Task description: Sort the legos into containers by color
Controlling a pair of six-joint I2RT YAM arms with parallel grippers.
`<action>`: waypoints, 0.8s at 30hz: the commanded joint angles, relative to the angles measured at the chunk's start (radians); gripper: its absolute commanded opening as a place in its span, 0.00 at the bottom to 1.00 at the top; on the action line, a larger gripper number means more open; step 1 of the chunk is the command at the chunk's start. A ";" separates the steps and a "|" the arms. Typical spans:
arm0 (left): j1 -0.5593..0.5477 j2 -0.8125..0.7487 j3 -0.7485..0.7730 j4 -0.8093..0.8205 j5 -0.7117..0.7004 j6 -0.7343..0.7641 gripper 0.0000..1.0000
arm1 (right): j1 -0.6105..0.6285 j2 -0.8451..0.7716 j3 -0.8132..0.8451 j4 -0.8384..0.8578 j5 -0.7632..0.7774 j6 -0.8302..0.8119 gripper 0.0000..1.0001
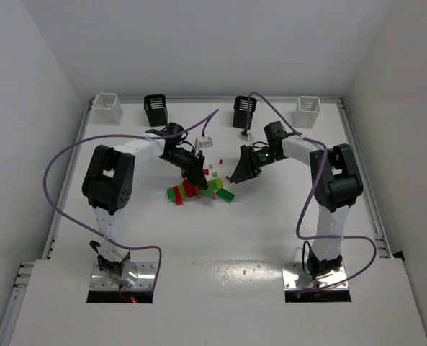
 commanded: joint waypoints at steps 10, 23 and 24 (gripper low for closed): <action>-0.056 -0.080 0.035 0.022 0.115 0.012 0.12 | 0.081 0.004 0.037 0.033 -0.053 -0.030 0.72; -0.078 -0.080 0.035 0.022 0.124 0.010 0.12 | 0.090 -0.014 0.010 0.055 -0.094 -0.068 0.06; -0.066 -0.080 0.035 0.022 0.113 0.010 0.11 | 0.075 -0.025 -0.001 0.055 -0.094 -0.068 0.03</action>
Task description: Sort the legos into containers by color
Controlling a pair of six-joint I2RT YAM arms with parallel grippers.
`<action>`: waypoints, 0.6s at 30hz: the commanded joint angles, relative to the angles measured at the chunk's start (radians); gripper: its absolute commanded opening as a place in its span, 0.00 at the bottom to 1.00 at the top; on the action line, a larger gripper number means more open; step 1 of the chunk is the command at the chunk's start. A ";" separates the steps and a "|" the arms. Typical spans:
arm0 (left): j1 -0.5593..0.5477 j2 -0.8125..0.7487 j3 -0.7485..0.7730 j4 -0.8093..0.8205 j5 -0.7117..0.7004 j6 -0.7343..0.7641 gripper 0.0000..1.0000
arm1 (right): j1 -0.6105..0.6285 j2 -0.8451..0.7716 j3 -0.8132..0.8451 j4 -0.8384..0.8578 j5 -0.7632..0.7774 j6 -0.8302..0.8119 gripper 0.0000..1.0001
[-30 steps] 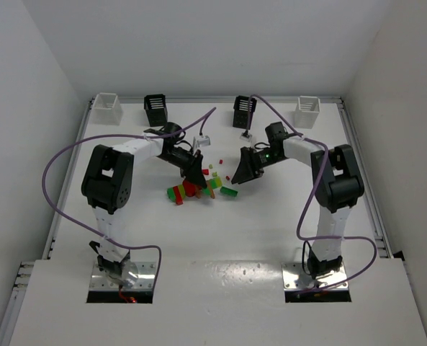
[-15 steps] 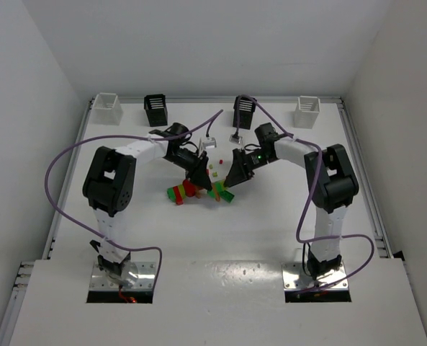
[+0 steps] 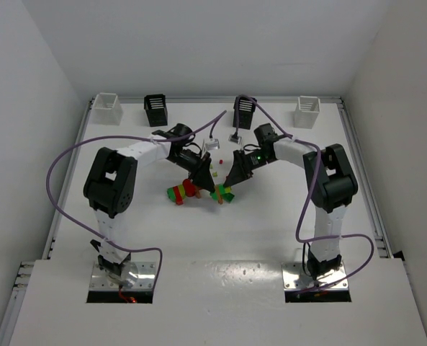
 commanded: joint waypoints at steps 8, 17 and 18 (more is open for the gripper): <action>0.081 -0.063 0.005 -0.017 -0.030 0.108 0.11 | -0.036 -0.056 -0.046 0.041 0.024 -0.021 0.00; 0.081 -0.050 0.005 -0.026 -0.050 0.128 0.28 | -0.027 -0.032 -0.003 0.056 0.027 0.021 0.00; 0.081 -0.041 0.005 -0.026 -0.050 0.128 0.30 | -0.026 -0.032 -0.003 0.067 0.012 0.033 0.00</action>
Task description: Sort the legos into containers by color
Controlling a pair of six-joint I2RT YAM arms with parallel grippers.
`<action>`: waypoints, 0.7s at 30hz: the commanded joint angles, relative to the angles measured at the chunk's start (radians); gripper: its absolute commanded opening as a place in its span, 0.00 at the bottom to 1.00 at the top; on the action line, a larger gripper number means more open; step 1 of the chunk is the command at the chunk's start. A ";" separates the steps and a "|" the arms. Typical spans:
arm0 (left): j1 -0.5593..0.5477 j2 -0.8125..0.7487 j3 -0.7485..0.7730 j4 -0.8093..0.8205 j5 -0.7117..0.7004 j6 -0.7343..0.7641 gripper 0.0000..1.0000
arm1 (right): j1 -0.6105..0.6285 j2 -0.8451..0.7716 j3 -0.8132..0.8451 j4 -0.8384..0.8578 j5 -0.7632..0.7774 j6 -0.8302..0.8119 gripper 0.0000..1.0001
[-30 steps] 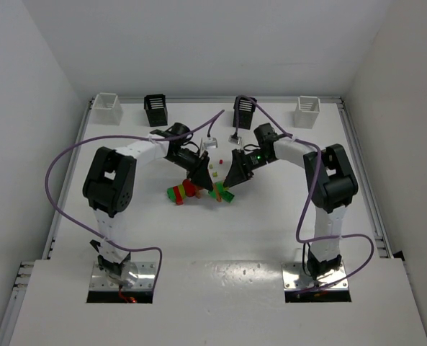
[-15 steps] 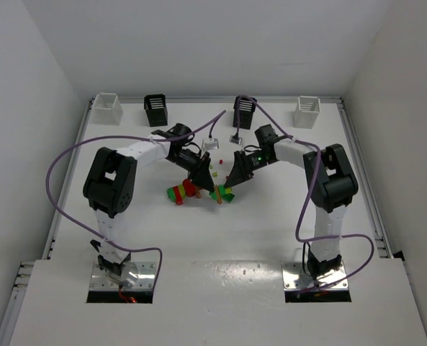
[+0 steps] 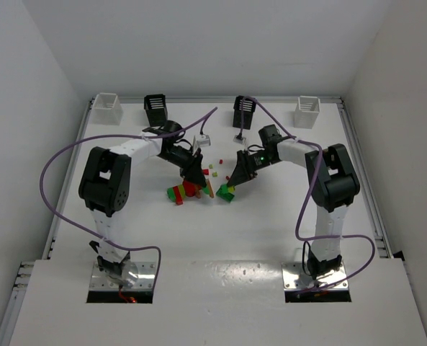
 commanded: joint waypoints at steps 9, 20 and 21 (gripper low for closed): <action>-0.013 -0.032 0.026 -0.004 0.073 0.015 0.58 | 0.018 -0.050 0.027 0.028 -0.096 0.021 0.00; -0.082 -0.023 0.087 0.005 0.176 -0.055 0.98 | 0.046 -0.061 0.046 0.049 -0.145 0.065 0.00; -0.091 -0.023 0.096 0.005 0.176 -0.055 0.98 | 0.046 -0.061 0.046 0.060 -0.145 0.074 0.00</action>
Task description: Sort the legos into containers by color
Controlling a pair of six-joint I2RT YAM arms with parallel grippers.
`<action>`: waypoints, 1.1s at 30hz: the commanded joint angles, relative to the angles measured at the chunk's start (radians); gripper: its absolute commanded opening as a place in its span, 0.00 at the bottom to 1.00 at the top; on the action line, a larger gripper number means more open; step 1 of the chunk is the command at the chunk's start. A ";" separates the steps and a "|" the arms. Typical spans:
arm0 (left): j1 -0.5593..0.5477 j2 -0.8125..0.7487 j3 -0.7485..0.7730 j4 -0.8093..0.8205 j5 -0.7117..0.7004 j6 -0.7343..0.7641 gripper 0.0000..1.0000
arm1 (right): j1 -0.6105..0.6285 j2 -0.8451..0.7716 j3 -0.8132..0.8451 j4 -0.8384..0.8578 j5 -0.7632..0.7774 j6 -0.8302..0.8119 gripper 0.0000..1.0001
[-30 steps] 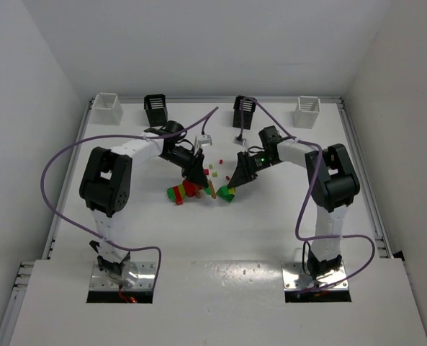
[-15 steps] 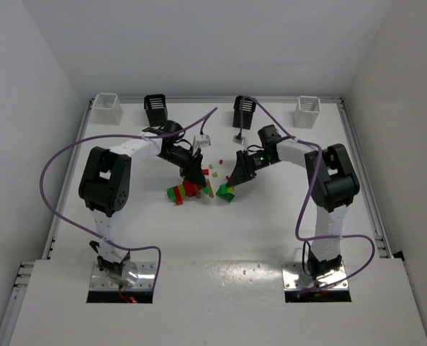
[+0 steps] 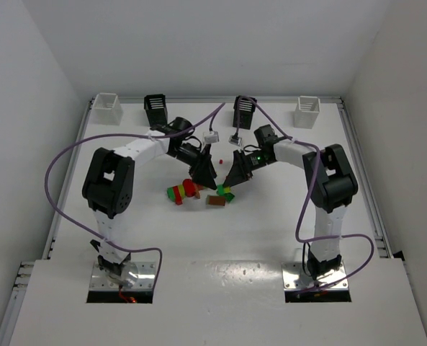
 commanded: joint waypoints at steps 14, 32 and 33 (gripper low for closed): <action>-0.062 -0.014 0.028 0.022 0.034 -0.030 0.71 | 0.035 -0.121 0.031 0.078 -0.053 0.038 0.00; -0.020 0.026 0.008 0.110 -0.168 -0.073 0.72 | -0.055 -0.223 -0.078 0.042 0.440 -0.025 0.17; -0.020 0.026 -0.001 0.139 -0.188 -0.096 0.75 | -0.055 -0.223 -0.078 0.042 0.462 -0.011 0.33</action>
